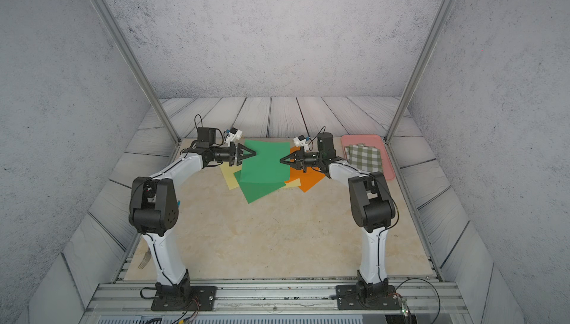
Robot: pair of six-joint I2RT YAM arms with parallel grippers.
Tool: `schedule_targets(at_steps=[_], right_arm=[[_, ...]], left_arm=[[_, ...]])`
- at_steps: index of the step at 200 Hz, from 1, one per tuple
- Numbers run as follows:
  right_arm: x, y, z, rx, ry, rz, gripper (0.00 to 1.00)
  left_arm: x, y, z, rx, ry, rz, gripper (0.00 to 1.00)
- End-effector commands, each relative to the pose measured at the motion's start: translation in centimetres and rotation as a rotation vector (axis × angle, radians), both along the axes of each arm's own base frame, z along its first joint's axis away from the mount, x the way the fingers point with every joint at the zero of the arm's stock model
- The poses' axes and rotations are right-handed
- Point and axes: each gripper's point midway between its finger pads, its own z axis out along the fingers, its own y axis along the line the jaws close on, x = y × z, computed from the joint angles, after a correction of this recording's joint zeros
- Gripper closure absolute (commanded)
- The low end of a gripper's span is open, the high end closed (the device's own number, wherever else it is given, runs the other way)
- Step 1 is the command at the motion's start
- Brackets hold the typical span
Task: Sort the scattered colored papers by color
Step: Pick up the colored paper from the center of the board, then place the colored paper at the center of the board.
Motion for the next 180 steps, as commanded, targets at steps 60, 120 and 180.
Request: schedule_targets(at_steps=[60, 120, 180], right_arm=[[-6.1, 3.7, 4.9, -0.182, -0.038, 0.054, 1.00], [-10.7, 11.6, 3.6, -0.236, 0.011, 0.127, 1.00], [-11.7, 17.8, -2.2, -0.245, 0.183, 0.066, 1.00]], left_arm=[[-1.6, 15.1, -0.5, 0.420, -0.028, 0.430, 0.61], [-6.4, 17.1, 5.3, 0.522, -0.178, 0.576, 0.57], [-10.5, 16.9, 6.4, 0.501, -0.172, 0.623, 0.52]])
